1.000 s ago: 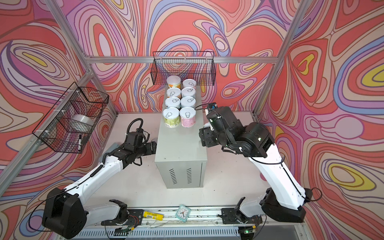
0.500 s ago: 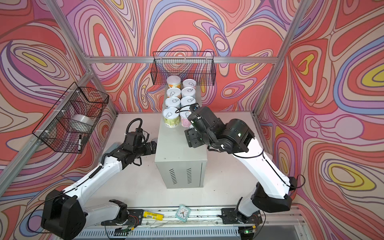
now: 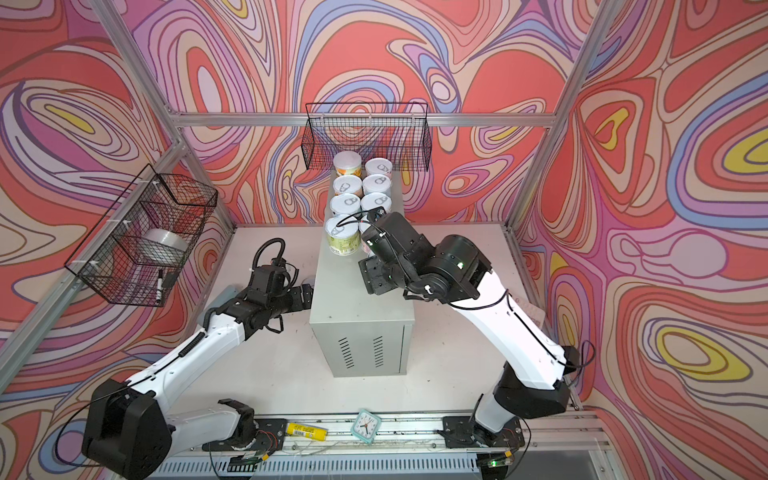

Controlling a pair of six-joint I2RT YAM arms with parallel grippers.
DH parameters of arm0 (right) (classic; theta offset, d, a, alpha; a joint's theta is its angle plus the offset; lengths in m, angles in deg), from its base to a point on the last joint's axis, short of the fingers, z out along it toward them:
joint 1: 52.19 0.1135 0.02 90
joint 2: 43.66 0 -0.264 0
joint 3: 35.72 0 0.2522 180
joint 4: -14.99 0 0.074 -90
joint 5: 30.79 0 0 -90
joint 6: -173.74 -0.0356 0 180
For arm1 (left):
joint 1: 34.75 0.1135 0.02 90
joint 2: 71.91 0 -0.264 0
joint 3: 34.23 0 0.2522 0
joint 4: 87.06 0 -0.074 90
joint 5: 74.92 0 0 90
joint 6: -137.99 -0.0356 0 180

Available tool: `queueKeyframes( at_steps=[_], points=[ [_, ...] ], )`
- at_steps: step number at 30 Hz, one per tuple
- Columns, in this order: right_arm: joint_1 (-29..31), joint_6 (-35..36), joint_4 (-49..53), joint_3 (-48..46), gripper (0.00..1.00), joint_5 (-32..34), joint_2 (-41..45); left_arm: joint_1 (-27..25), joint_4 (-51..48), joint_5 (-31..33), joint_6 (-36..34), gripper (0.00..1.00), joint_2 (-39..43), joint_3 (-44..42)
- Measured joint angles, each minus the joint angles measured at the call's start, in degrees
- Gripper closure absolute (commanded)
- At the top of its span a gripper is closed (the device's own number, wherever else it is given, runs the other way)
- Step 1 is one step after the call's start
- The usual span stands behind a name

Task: Place and organize the canned foods onto the counter
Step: 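Carry the small can over the cabinet and lower it before the pink can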

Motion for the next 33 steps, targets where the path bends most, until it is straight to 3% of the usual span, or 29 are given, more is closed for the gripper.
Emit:
queueKeyframes(
  at_steps=[13,30,33],
  points=[
    [0.0,1.0,-2.5,0.3,0.18,0.2,-1.7,0.0,0.0,0.0,0.0,0.07,0.0,-0.1],
    [0.0,1.7,-2.6,1.0,0.17,3.5,-3.6,0.0,0.1,0.6,0.0,0.07,1.4,-0.7],
    [0.0,1.7,-3.0,0.7,0.13,3.7,-3.5,0.0,0.1,0.6,0.0,0.07,1.5,-0.7]
  ],
)
